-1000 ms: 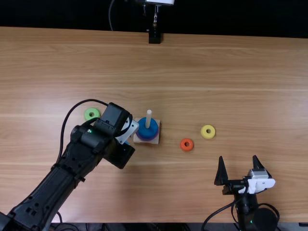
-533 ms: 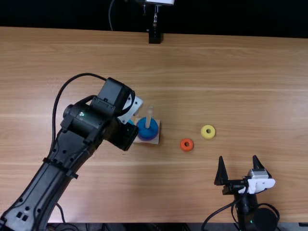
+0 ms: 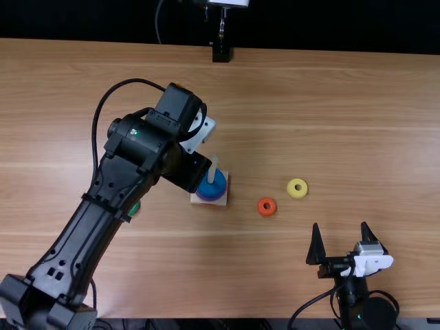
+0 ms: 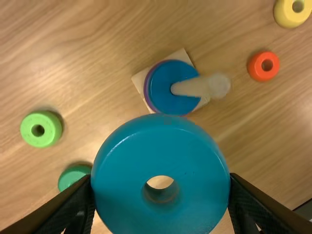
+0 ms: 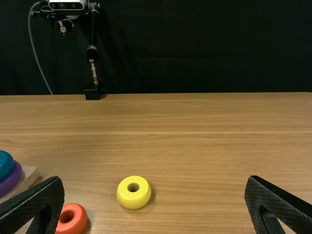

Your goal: Build the Hanoi tower: stack the rings onto the peg from bottom to top in this color order: purple, dark blue, light blue, dark green, light green, yellow, orange.

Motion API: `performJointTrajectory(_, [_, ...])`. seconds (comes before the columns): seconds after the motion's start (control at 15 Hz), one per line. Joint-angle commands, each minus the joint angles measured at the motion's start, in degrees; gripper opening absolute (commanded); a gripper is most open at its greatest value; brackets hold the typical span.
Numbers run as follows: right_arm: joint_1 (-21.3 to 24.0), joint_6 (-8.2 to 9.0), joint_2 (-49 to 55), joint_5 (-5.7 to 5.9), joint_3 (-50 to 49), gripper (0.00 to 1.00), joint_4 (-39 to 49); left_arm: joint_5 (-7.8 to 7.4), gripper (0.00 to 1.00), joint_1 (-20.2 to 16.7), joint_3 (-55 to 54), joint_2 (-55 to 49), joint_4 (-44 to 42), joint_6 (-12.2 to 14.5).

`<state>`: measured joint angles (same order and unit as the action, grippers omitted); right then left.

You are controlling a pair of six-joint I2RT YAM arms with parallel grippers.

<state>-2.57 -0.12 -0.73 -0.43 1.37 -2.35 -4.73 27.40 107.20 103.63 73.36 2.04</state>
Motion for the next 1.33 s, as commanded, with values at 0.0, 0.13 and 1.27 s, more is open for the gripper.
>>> performJointTrajectory(0.0, [0.55, -0.30, 0.73, -0.10, -0.58, 1.00, 0.18, -0.54, 0.00, 0.55, 3.28, 1.31, 0.47, -0.67])
performJointTrajectory(0.13, [0.55, -0.30, 0.73, -0.10, -0.58, 1.00, 0.18, -0.54, 0.00, 1.43, 5.04, 2.98, 0.47, -0.67])
performJointTrajectory(1.27, [0.55, -0.30, 0.73, -0.10, -0.58, 1.00, 0.18, -0.54, 0.00, 5.91, 11.81, 10.89, 0.36, -3.20])
